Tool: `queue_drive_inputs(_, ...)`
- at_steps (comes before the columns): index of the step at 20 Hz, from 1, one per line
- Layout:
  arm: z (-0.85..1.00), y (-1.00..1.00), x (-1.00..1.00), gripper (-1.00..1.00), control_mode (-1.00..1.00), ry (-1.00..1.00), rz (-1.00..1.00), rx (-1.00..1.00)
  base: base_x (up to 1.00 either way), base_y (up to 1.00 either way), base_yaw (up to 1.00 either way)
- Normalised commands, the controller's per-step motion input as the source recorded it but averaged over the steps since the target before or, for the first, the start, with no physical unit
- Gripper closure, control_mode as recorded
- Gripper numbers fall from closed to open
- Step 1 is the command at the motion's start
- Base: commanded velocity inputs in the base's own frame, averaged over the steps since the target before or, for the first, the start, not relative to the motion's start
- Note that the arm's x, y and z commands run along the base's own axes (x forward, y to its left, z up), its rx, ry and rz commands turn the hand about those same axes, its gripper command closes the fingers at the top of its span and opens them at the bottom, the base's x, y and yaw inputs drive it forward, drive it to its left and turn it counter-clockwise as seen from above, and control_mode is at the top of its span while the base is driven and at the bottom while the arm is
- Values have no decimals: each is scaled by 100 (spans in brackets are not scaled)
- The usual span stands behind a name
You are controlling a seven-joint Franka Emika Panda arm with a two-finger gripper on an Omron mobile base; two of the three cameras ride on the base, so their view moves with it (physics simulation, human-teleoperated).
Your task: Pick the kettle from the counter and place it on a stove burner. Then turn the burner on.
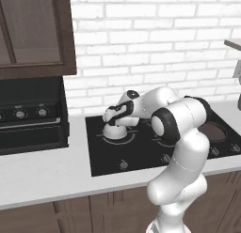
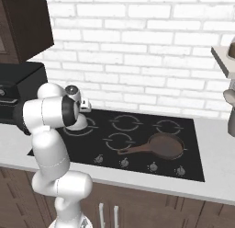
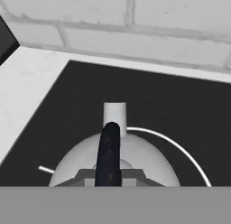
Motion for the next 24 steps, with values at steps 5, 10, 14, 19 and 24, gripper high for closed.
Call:
queue_drive_inputs(5, 0, 0, -12, 100, -100, -6, 0, -6, 0, 0, 0)
queue_drive_inputs(10, 0, 0, -17, 100, -100, 0, 0, -5, 0, 0, 0)
queue_drive_inputs(14, 0, -5, -1, 100, -100, 0, 0, -1, 0, 0, 0)
queue_drive_inputs(19, 0, -21, 0, 100, -100, 0, 0, 0, 0, 0, 0)
queue_drive_inputs(24, 0, -22, 2, 100, -100, 0, 0, 0, 0, 0, 0)
